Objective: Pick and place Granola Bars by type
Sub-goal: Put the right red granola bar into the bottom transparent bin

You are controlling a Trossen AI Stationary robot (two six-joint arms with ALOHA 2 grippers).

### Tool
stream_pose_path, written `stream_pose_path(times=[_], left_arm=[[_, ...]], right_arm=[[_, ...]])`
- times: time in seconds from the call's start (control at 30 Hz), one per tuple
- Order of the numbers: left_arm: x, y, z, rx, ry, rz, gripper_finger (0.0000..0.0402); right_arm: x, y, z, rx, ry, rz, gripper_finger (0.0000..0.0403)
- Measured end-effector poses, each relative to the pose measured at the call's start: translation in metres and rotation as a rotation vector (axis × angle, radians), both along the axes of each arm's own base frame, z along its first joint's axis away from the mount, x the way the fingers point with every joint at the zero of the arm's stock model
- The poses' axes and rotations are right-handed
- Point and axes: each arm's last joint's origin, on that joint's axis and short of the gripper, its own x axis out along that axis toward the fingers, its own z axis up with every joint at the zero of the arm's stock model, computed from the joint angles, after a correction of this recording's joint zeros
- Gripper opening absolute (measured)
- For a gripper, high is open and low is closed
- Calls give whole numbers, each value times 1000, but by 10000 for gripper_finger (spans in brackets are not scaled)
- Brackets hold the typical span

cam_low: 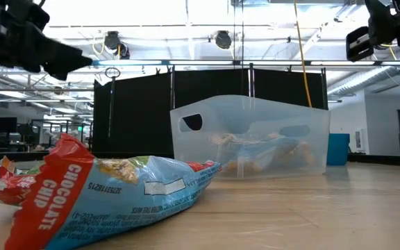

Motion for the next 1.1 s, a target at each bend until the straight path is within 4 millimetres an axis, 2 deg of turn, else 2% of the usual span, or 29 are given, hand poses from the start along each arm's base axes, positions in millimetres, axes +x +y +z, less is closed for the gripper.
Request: stream_pose_path(times=[0.1,0.27,0.4,0.57,0.77,0.87,0.93,1.1], left_arm=[[2,0,-17,-2,-13,18,195],[2,1,-18,-37,-4,15,195],[2,0,-19,-39,4,-20,195],[2,1,-19,-24,5,-5,195],[3,2,-19,-15,7,47,195],[3,2,-19,-11,8,46,195],[3,2,-19,-12,8,46,195],[3,2,-19,-13,6,47,195]], right_arm=[[0,0,0,0,-1,0,89],[-1,-1,4,31,-33,-27,89],[2,-5,3,34,-18,-171,89],[9,-9,3,119,7,-355,89],[21,-2,7,107,-35,-215,89],[31,3,2,70,7,-184,89],[42,8,-8,-4,118,-172,89],[95,40,26,-161,153,-103,89]])
